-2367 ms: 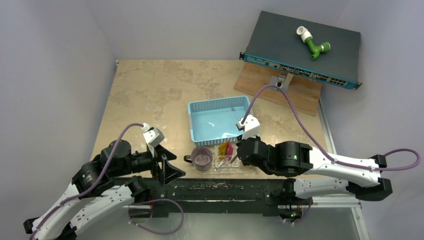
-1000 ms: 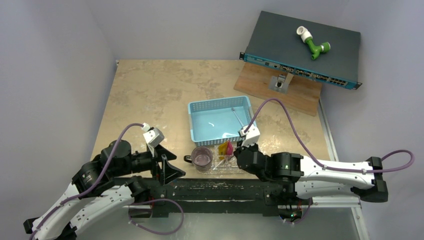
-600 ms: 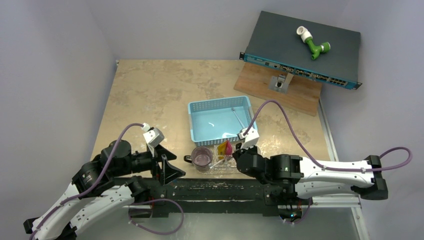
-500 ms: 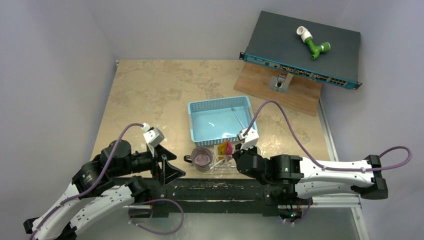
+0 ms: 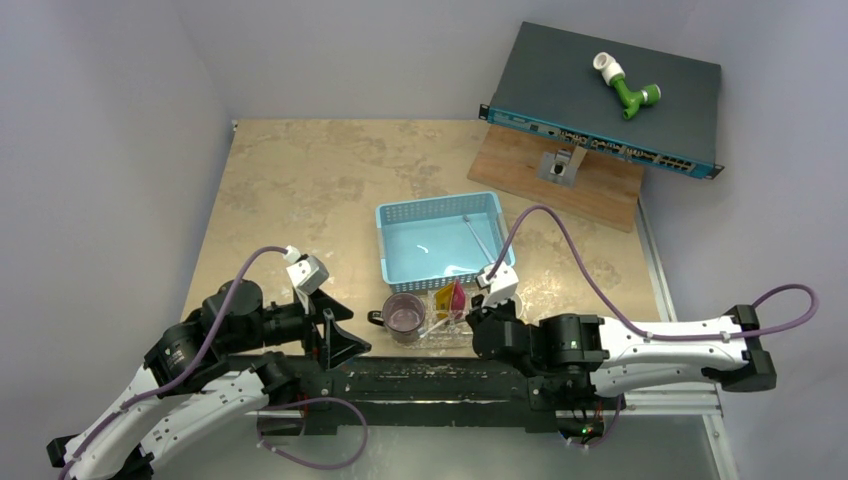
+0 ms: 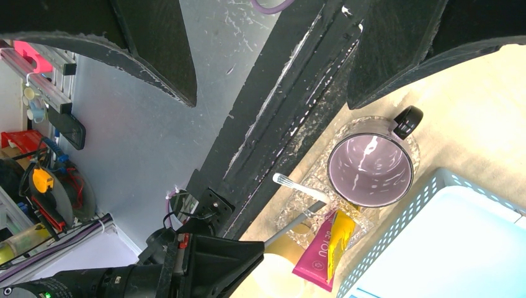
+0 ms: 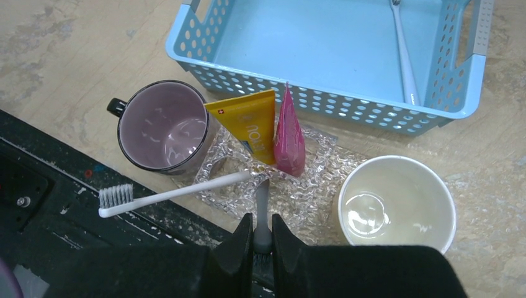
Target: Prepare toiletry sets of a toothbrush and toothpaste on the tray
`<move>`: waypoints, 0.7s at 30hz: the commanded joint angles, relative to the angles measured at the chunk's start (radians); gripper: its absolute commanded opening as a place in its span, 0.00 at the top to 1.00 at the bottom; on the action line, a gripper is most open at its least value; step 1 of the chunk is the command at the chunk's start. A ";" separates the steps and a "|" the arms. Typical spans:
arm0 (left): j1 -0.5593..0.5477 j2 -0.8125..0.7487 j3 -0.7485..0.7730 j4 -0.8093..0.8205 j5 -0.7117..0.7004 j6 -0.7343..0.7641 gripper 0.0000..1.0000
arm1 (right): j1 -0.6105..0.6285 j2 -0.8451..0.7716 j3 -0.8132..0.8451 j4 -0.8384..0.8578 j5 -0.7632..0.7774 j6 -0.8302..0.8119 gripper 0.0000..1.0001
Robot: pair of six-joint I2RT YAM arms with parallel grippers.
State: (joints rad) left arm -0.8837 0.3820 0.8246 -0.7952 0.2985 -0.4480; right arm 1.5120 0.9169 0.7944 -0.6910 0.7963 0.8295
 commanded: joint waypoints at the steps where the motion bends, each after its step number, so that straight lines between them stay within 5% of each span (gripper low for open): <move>1: 0.006 0.001 -0.002 0.015 -0.007 0.020 0.10 | 0.025 -0.001 0.002 -0.028 0.057 0.059 1.00; 21: 0.006 0.003 -0.002 0.014 -0.009 0.020 0.10 | 0.168 0.169 0.115 -0.297 0.236 0.303 1.00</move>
State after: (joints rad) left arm -0.8837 0.3820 0.8242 -0.7948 0.2985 -0.4477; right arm 1.6630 1.0584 0.8661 -0.8776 0.9550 1.0416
